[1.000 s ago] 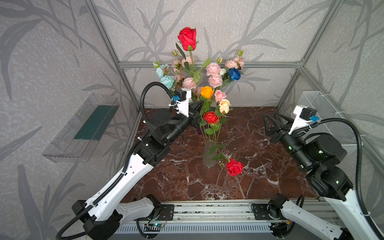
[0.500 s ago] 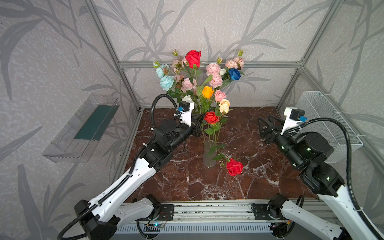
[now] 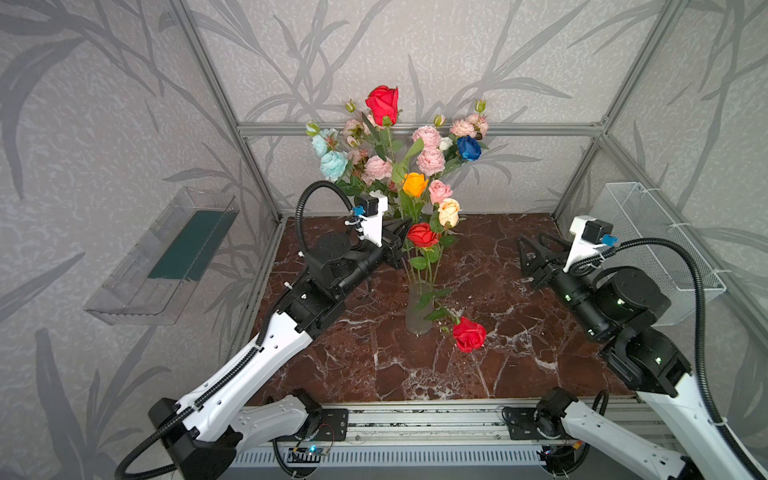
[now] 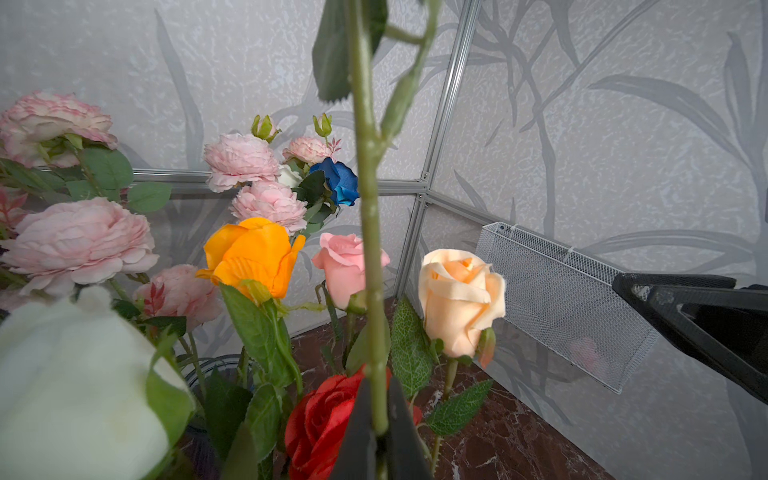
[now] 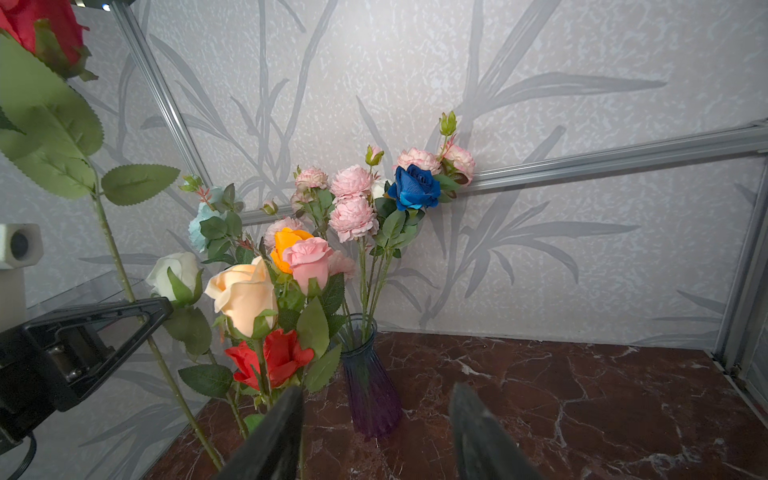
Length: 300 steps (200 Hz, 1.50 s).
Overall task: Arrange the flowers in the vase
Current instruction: 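Lower the long red rose stem into the vase with the left gripper, then open the left gripper and draw both grippers back from the vase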
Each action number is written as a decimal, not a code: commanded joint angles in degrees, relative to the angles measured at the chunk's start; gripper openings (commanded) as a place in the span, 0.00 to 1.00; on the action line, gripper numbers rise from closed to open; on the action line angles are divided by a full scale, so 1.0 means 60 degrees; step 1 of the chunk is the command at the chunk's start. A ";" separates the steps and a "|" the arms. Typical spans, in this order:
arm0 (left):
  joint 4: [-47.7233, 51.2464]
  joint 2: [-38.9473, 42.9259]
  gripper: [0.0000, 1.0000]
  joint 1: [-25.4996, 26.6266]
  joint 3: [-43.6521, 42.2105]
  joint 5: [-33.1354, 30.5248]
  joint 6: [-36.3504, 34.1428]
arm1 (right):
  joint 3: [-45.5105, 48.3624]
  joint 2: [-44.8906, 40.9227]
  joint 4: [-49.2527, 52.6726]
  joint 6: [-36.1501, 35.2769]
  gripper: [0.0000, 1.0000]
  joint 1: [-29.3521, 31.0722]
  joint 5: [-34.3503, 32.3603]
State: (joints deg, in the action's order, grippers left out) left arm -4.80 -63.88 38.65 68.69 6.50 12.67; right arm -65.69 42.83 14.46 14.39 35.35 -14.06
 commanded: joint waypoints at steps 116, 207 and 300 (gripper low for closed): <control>-0.1071 -0.0190 0.01 0.0518 -0.1831 -0.0058 -0.0726 | 0.0409 -0.0209 -0.0157 -0.0006 0.58 -0.0105 -0.0099; -0.0541 -0.0205 0.20 0.0957 -0.1951 -0.0649 -0.1232 | 0.0491 -0.0225 -0.0161 0.0008 0.59 -0.0262 -0.0021; -0.0296 0.0773 0.22 0.1102 -0.2656 -0.1025 -0.0982 | 0.0491 -0.0179 -0.0168 0.0062 0.59 -0.0325 0.0103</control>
State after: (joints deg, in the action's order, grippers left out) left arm -6.85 -62.57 44.93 53.84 1.61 6.26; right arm -63.11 41.85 14.83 14.70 33.78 -13.91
